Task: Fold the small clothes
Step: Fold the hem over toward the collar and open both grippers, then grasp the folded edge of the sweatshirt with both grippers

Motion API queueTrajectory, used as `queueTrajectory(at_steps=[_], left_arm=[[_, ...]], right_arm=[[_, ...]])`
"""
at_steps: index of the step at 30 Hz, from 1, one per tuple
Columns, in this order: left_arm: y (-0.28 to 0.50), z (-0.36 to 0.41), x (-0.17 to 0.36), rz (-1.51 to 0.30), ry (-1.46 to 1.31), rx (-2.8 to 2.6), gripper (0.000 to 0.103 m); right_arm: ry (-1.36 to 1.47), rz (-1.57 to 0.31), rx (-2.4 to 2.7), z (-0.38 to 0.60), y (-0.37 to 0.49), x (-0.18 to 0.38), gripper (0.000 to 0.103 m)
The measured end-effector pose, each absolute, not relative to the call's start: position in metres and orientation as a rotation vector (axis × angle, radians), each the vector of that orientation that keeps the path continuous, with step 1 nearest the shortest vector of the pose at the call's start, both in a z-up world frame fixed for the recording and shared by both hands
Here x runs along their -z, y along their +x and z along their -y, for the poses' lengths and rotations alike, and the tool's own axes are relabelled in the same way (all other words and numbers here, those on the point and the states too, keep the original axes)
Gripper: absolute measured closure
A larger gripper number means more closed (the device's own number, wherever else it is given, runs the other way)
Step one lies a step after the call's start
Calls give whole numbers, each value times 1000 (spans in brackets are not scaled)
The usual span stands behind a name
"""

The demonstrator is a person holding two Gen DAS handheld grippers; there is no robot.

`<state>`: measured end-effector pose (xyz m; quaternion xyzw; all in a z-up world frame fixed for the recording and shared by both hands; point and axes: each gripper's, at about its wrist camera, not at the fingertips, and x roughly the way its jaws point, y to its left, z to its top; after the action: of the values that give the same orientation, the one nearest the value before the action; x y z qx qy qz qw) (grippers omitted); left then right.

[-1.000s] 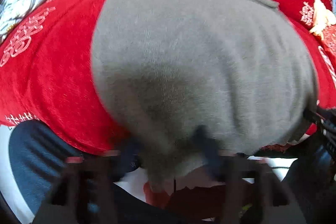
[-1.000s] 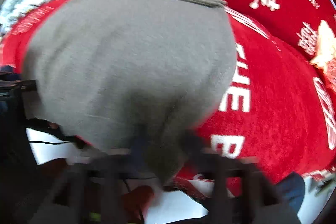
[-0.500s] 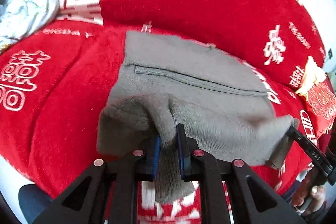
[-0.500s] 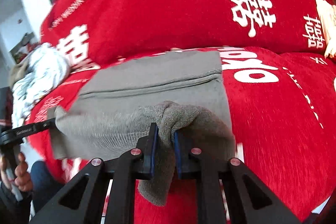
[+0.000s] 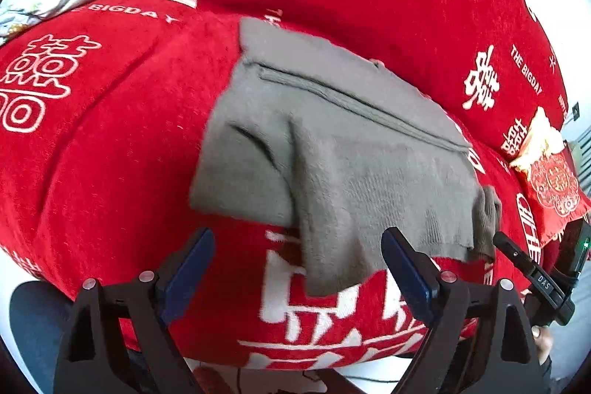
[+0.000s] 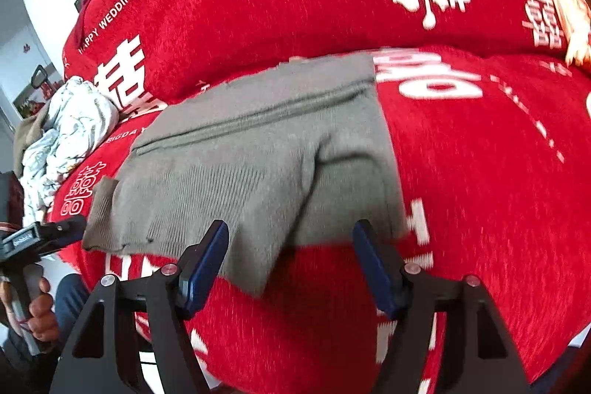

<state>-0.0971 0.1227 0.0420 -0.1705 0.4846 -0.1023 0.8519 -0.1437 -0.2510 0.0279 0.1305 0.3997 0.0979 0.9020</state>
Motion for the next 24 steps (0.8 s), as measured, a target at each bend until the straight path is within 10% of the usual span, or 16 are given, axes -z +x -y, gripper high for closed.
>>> queueTrajectory(at_steps=[6, 8, 10, 24], left_arm=[[-86, -92, -46, -1032, -309, 231, 14], [-80, -86, -40, -1067, -295, 246, 65], [-74, -86, -34, -1108, -304, 251, 85], [-80, -103, -80, -935, -343, 259, 91]], right_arm=[[311, -841, -266, 245, -134, -27, 31], [320, -864, -283, 241, -125, -23, 46], [309, -887, -299, 235, -117, -19, 71], [334, -753, -355, 244, -130, -65, 91]])
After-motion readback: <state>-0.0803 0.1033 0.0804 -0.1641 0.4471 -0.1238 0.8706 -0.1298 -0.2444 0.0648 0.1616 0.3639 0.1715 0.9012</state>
